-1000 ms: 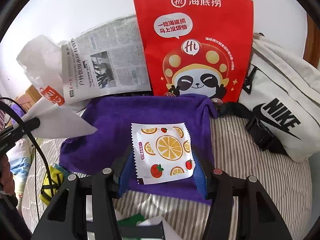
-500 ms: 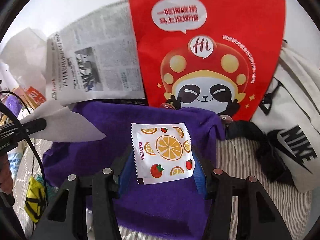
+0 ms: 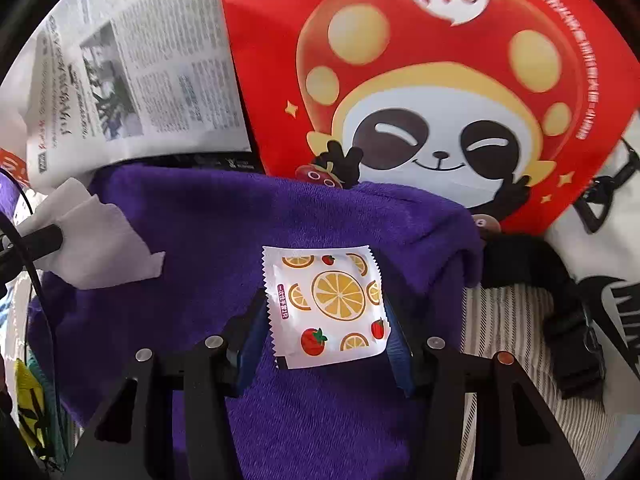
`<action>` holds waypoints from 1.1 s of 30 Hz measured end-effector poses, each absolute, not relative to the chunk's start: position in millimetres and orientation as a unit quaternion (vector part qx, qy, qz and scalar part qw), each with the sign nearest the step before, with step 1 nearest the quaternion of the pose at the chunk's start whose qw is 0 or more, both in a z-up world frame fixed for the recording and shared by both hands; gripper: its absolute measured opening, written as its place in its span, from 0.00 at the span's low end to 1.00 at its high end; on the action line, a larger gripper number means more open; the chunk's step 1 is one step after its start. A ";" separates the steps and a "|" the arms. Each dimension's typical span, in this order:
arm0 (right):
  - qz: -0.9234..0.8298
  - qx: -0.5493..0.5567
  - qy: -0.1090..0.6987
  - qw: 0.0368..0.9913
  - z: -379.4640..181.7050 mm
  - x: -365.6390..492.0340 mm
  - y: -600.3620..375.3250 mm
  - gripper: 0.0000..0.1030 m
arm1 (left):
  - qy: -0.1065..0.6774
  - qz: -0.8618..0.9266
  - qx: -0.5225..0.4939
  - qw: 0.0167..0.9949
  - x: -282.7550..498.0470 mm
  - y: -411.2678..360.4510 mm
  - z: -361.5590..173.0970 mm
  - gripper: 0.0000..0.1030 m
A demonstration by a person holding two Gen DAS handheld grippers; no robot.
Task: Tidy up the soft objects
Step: 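Carry the wipe and sachet over the purple towel with both grippers, then lower both items onto the purple towel and open both grippers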
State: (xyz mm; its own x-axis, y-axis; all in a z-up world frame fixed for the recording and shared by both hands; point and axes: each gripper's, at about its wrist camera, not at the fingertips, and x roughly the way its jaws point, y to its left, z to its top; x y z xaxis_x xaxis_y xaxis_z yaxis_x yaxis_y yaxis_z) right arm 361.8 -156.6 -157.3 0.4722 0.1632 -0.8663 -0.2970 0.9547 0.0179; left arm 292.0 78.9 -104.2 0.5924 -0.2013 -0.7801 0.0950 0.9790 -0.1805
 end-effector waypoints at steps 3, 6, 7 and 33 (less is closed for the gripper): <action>0.134 -0.078 0.511 0.845 -166.1 369.4 -151.9 0.52 | 0.454 -0.074 -0.056 0.886 297.3 79.9 -111.7 0.08; 0.133 -0.079 0.518 0.841 -171.6 374.3 -150.1 0.53 | 0.467 -0.055 -0.043 0.881 302.3 79.9 -119.4 0.08; 0.134 -0.081 0.519 0.840 -171.6 375.0 -149.8 0.54 | 0.469 -0.054 -0.043 0.880 303.6 79.8 -120.8 0.08; 0.135 -0.094 0.492 0.855 -141.2 332.2 -163.3 0.82 | 0.501 -0.010 0.039 0.864 284.1 58.9 -124.7 0.70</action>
